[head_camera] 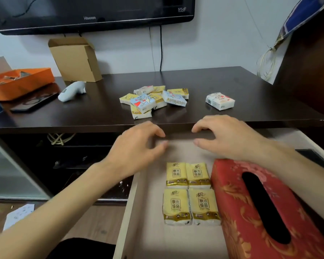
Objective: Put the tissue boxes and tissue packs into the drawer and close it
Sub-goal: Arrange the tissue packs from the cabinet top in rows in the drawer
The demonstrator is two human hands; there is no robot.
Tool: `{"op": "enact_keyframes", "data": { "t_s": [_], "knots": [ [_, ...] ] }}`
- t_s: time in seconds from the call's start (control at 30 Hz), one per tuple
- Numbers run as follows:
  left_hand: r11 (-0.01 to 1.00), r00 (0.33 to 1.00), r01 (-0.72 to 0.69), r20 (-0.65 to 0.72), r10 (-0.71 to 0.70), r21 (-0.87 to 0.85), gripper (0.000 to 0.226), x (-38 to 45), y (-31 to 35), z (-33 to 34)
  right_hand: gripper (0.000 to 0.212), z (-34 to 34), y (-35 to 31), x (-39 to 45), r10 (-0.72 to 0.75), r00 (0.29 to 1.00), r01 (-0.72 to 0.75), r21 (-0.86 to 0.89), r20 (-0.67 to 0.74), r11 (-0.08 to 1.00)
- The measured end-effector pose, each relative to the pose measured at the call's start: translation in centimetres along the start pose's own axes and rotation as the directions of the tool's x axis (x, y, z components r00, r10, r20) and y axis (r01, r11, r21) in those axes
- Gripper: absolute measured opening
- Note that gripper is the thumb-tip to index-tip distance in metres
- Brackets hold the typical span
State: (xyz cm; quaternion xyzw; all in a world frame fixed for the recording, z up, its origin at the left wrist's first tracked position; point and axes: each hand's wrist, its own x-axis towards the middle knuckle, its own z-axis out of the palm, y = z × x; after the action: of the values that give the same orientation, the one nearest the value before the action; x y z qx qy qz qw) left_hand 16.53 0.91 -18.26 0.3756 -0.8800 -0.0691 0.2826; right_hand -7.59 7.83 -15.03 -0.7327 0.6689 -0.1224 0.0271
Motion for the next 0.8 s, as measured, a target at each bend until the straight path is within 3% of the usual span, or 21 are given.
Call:
{"op": "enact_keyframes", "data": {
  "t_s": [0.1, 0.2, 0.33, 0.4, 0.47, 0.53, 0.67, 0.8],
  "knots": [
    [0.995, 0.99, 0.098, -0.103, -0.1, -0.028, 0.024, 4.1, -2.3, -1.9, 0.023, -1.8, 1.1, 4.3, 0.039, 0.992, -0.023, 0.133, -0.121, 0.991],
    [0.976, 0.979, 0.2, -0.044, -0.197, 0.089, 0.043, 8.7, -4.7, -2.7, 0.031, -2.8, 2.1, 9.9, 0.092, 0.983, -0.064, 0.171, -0.157, 0.983],
    [0.94, 0.934, 0.32, 0.129, -0.334, 0.115, 0.055, 11.9, -7.2, -2.2, 0.045, -2.2, 3.2, 16.6, 0.149, 0.987, -0.138, 0.147, -0.067, 0.979],
    [0.939, 0.933, 0.334, 0.115, -0.342, 0.086, 0.058, 12.4, -7.7, -2.0, 0.047, -1.4, 3.8, 19.1, 0.156, 0.987, -0.159, 0.107, 0.042, 0.981],
    [0.946, 0.944, 0.315, 0.077, -0.32, 0.073, 0.061, 12.7, -7.6, -2.2, 0.045, -0.7, 4.3, 20.9, 0.138, 0.981, -0.147, 0.06, 0.134, 0.987],
    [0.963, 0.962, 0.265, 0.065, -0.267, 0.039, 0.062, 12.7, -7.3, -2.4, 0.042, -0.4, 4.9, 22.0, 0.124, 0.984, -0.13, 0.044, 0.129, 0.99],
    [0.988, 0.978, 0.148, 0.152, -0.141, -0.034, 0.066, 11.7, -4.9, -1.9, 0.042, -1.1, 6.3, 21.8, 0.188, 0.978, -0.192, -0.038, -0.092, 0.981],
    [0.967, 0.974, -0.106, 0.222, 0.054, 0.231, 0.064, 11.0, -1.5, 0.6, 0.043, -2.5, 7.0, 18.6, 0.17, 0.959, -0.184, -0.044, -0.225, 0.982]
  ]
}}
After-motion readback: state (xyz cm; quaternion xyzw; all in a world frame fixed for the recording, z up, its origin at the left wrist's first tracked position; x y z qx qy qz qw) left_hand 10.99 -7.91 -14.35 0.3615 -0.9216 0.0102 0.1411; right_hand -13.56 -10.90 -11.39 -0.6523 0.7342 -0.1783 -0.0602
